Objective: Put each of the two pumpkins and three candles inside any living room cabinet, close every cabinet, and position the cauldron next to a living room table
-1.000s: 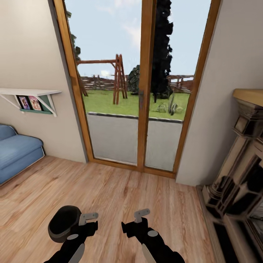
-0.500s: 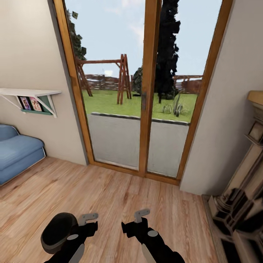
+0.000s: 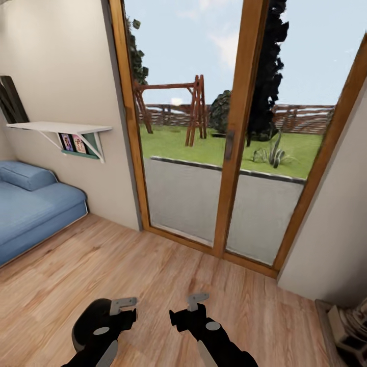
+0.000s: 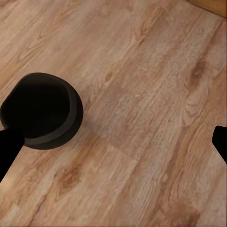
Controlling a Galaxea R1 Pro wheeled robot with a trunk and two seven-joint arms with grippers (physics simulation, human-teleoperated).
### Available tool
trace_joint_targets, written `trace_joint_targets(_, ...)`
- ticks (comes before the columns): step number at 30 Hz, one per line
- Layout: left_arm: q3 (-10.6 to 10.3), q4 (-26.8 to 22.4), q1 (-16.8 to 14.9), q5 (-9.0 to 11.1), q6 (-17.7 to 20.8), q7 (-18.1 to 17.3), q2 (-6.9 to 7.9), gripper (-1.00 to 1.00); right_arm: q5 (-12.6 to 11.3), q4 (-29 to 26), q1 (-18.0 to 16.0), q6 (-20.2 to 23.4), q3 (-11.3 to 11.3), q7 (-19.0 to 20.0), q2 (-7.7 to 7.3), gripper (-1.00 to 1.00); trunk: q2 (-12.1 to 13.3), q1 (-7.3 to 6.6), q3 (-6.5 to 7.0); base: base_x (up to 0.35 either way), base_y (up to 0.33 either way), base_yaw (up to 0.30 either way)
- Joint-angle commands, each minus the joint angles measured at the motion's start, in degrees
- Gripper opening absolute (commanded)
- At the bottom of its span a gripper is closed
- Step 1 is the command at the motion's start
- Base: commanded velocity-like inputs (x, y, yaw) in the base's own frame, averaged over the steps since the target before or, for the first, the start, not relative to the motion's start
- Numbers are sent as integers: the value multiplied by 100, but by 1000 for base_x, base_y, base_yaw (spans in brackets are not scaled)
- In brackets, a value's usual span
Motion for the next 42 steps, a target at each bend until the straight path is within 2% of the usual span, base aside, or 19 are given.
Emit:
trace_joint_targets(1, -29, -8, -7, 47, 13, 53, 7, 100, -60, -11, -4, 22, 19, -54, -4, 100, -5, 4, -7, 277, -5, 290)
trace_joint_targets(42, -25, 0, -8, 47, 12, 53, 7, 100, -60, -11, -4, 23, 19, -54, -4, 100, -5, 4, -7, 277, -113, 290)
